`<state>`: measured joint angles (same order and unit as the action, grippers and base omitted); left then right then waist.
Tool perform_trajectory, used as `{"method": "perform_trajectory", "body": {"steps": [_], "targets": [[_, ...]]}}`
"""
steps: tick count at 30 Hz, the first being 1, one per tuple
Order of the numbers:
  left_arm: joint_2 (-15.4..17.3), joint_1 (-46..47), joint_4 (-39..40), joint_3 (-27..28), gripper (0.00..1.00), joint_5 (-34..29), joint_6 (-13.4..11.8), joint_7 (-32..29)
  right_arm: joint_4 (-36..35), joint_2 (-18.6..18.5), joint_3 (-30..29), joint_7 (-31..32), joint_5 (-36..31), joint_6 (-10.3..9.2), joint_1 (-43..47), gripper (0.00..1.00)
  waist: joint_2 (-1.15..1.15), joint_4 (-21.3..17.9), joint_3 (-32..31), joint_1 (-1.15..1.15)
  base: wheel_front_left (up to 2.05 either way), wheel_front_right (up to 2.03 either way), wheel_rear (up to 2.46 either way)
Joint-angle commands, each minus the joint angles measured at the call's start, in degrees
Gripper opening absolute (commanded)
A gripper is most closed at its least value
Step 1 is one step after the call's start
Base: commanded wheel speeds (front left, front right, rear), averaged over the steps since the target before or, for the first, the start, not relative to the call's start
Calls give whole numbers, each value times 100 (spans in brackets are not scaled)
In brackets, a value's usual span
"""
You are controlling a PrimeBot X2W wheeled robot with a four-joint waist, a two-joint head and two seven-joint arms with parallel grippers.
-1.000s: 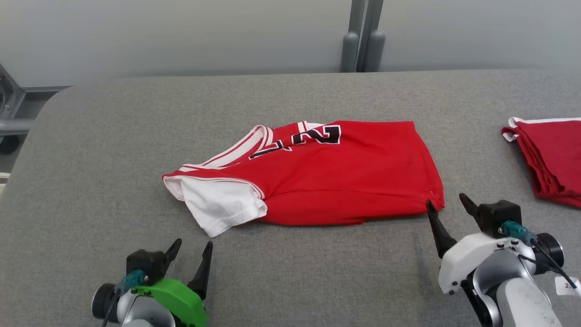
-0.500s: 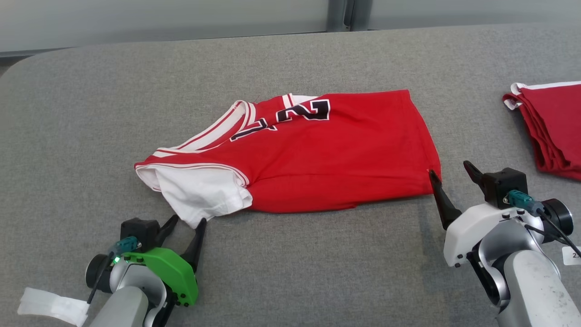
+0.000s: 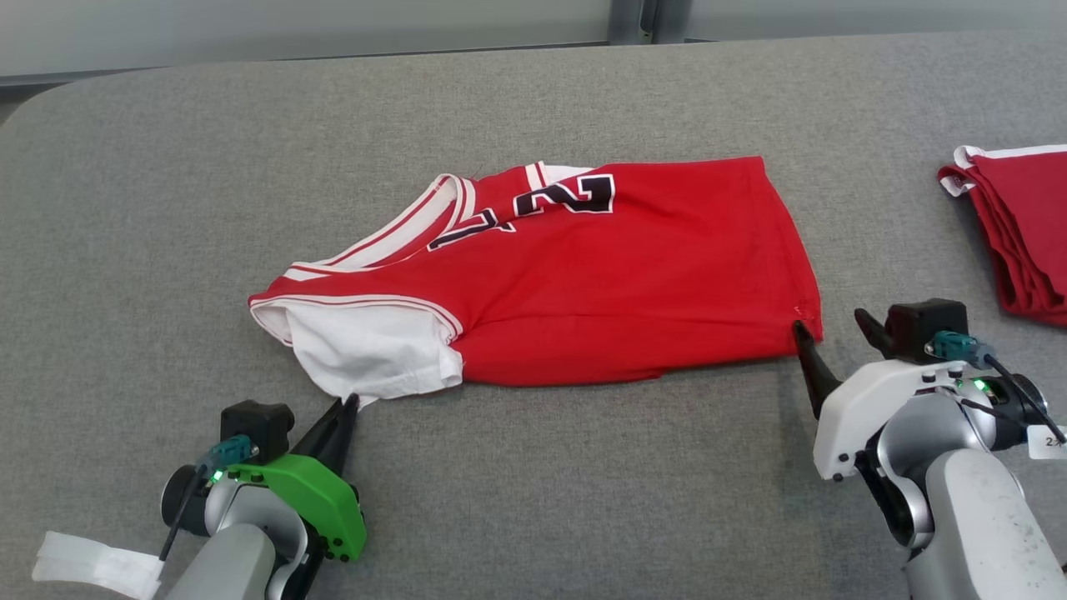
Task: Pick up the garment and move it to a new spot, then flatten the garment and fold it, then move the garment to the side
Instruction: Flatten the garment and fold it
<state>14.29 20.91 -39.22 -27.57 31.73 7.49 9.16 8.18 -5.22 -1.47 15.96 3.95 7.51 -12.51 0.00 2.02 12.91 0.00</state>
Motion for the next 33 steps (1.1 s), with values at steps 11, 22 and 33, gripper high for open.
{"method": "perform_trajectory", "body": {"steps": [11, 22, 33], "targets": [[7, 142, -140, -92, 0, 17, -9, 48, 168, 140, 35, 375, 180, -5, -54, 78, 0, 85, 62, 0, 0, 0, 0], [35, 221, -123, -105, 0, 56, -36, 180, 159, 190, 64, 326, 200, -5, 39, 0, 0, 56, -6, 0, 0, 0, 0], [146, 416, 605, 175, 0, 256, -110, 373, -254, 160, 26, -51, 506, -5, -126, 0, 0, 34, -56, 0, 0, 0, 0]]}}
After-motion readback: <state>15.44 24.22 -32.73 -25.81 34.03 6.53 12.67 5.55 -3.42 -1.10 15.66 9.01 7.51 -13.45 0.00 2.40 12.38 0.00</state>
